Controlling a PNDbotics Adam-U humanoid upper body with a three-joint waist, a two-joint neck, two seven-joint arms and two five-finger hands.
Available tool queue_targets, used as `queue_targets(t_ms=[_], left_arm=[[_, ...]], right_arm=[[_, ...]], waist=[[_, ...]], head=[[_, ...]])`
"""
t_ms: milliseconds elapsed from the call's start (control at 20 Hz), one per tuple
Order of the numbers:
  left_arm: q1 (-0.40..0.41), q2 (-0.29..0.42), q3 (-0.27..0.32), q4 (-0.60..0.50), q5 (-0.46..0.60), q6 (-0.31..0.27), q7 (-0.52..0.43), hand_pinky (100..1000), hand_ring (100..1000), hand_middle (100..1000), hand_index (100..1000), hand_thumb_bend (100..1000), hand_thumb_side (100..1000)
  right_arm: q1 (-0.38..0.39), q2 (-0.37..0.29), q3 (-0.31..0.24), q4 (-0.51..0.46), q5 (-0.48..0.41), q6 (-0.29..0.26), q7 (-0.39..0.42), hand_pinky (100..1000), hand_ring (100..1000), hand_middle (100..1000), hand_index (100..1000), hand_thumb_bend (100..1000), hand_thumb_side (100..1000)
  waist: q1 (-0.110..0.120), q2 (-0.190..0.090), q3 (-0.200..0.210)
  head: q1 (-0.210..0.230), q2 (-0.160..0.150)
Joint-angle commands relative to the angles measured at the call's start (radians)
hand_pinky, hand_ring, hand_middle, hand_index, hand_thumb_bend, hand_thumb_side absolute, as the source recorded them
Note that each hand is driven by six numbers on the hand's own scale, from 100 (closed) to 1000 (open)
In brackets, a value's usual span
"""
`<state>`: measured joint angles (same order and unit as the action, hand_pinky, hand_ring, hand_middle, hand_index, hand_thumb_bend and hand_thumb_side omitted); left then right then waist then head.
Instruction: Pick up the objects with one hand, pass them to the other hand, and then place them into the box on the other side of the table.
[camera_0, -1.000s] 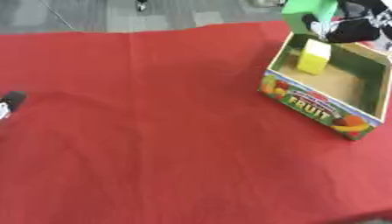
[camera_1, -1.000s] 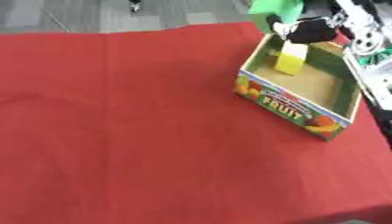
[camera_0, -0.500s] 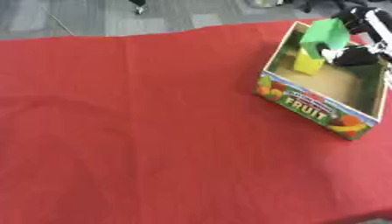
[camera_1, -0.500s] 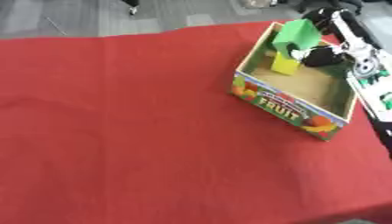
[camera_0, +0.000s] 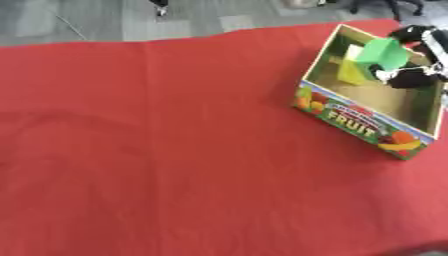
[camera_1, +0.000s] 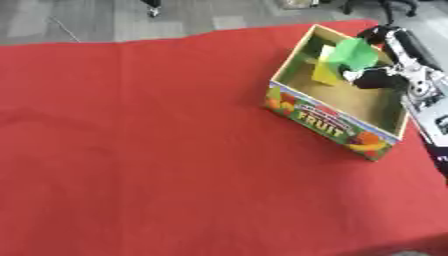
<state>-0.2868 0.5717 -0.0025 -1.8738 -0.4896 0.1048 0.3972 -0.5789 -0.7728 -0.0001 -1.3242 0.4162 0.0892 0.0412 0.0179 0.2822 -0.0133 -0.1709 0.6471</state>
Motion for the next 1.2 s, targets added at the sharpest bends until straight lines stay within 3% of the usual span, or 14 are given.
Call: queue_targets(t_ms=[50,250,550,650,700,850,950,1000,1200], left_arm=[[-0.002,0.027,0.017,-0.018,0.001,0.000,0.004,760,710,664,851,658,510],[-0.002,0.026,0.017,-0.019,0.001,0.000,0.004,761,711,664,852,657,512],[-0.002,0.025,0.016,-0.020,0.000,0.001,0.002,761,711,664,852,654,514],[-0.003,0.025,0.016,-0.021,0.000,0.001,0.003,761,711,664,851,653,512],[-0.003,0.026,0.017,-0.022,-0.001,0.001,0.003,760,711,663,850,652,511],[-0.002,0.029,0.017,-0.021,-0.002,0.005,-0.001,760,711,663,848,646,508],[-0.001,0.033,0.018,-0.021,-0.003,0.008,-0.005,760,711,663,847,644,510],[-0.001,0.035,0.019,-0.020,-0.003,0.010,-0.008,760,712,664,847,642,509],[0.002,0.056,0.022,-0.014,0.000,0.027,-0.044,760,713,663,846,599,502]], right_arm=[[-0.006,-0.042,-0.021,-0.003,0.048,-0.026,0.030,907,993,919,941,559,421],[-0.005,-0.041,-0.030,0.002,0.076,-0.043,0.038,915,1000,936,968,624,438],[-0.005,-0.041,-0.041,0.002,0.072,-0.044,0.023,908,1000,927,959,585,447],[-0.004,-0.040,-0.046,-0.011,0.039,-0.039,0.008,898,984,908,945,533,436],[-0.003,-0.040,-0.048,-0.023,0.014,-0.034,0.000,892,972,898,933,462,419],[0.002,-0.040,-0.048,-0.077,-0.104,-0.027,-0.015,885,955,880,908,338,390],[0.007,-0.044,-0.046,-0.116,-0.176,-0.021,-0.011,878,933,860,898,226,374],[0.009,-0.046,-0.045,-0.135,-0.206,-0.019,-0.007,875,922,847,891,120,370],[0.020,-0.055,-0.042,-0.214,-0.293,-0.015,0.024,876,917,837,889,100,365]], waist=[[-0.001,-0.021,-0.001],[-0.001,-0.020,-0.001],[-0.001,-0.019,-0.001],[0.000,-0.020,-0.002],[0.000,-0.020,-0.001],[0.002,-0.022,0.000],[0.003,-0.024,0.002],[0.004,-0.025,0.002],[0.006,-0.028,0.006]], head=[[0.001,-0.008],[0.003,-0.005],[0.007,-0.008],[0.017,-0.005],[0.027,-0.003],[0.069,-0.001],[0.096,0.003],[0.109,0.007],[0.173,0.015]])
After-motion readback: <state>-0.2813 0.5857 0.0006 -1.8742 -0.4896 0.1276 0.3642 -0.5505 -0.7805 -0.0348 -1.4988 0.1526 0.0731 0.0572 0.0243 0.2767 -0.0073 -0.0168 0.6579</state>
